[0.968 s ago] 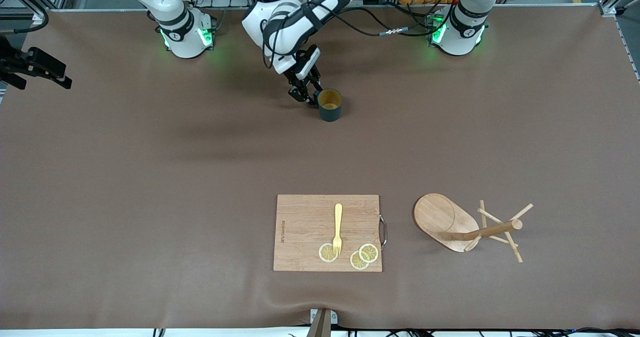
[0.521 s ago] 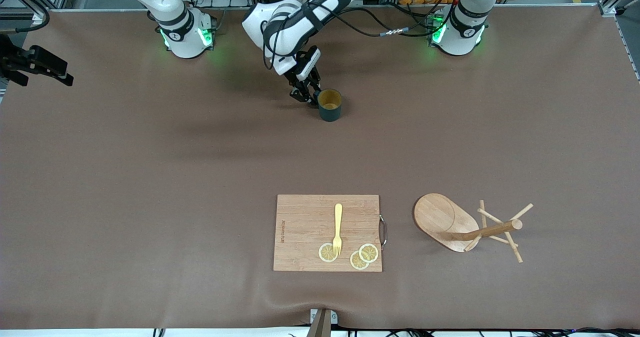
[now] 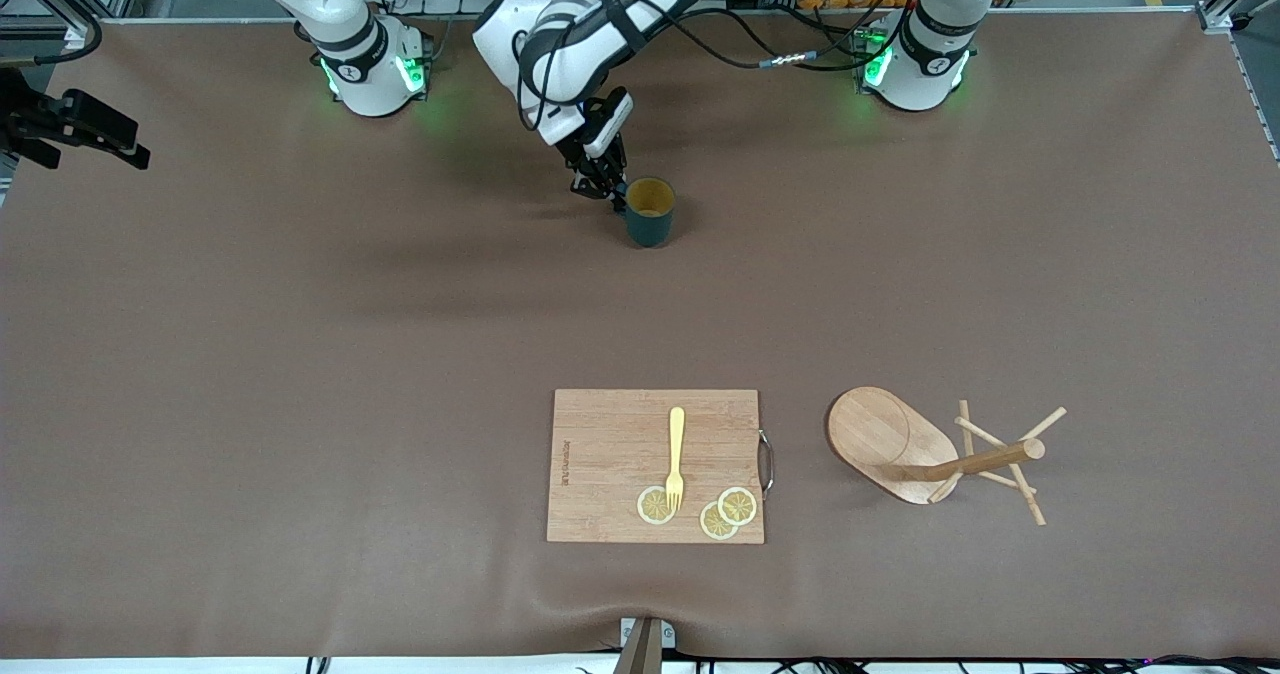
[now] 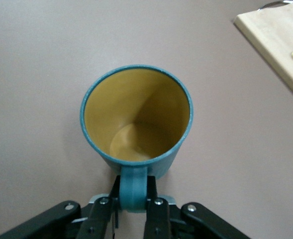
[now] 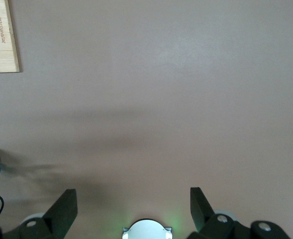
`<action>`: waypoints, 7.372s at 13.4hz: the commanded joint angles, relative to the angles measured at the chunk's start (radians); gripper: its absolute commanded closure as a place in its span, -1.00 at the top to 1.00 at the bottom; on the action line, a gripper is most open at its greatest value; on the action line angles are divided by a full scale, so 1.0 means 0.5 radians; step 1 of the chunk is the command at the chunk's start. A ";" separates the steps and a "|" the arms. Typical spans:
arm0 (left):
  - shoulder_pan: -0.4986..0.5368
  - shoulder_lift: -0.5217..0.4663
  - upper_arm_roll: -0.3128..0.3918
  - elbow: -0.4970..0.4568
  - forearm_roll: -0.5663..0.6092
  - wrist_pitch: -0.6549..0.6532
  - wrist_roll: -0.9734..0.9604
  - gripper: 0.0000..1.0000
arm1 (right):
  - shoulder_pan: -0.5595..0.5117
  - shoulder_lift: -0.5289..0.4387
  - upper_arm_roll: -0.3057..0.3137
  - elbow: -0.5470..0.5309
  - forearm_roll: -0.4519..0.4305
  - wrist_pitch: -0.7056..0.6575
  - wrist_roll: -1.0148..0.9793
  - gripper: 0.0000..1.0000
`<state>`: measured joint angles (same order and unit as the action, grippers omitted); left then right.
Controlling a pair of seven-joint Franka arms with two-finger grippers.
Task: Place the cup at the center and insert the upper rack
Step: 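Lift the mug by its handle with the left gripper toward the stand, then tilt the mug and hang it onto a stand peg with the left gripper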
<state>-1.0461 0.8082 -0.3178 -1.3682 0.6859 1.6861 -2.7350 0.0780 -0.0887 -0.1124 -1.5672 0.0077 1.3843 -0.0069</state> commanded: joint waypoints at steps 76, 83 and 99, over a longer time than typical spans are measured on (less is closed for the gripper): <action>2.835 -0.362 0.001 -0.012 -3.602 -0.200 4.249 -1.00 | 0.056 -0.028 0.038 0.030 0.098 -0.102 0.176 1.00; 2.874 -0.264 0.001 -0.012 -3.666 -0.200 4.252 -1.00 | 0.031 -0.019 0.035 0.030 0.061 -0.084 0.176 1.00; 2.973 -0.128 0.004 -0.015 -3.725 -0.200 4.335 -1.00 | 0.040 -0.016 0.047 0.033 -0.058 0.048 0.183 1.00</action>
<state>0.4251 0.7310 -0.3095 -1.3841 -1.1459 1.6034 -0.5887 0.0957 -0.0888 -0.0964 -1.5539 -0.0123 1.4117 0.0686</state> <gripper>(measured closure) 0.789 0.000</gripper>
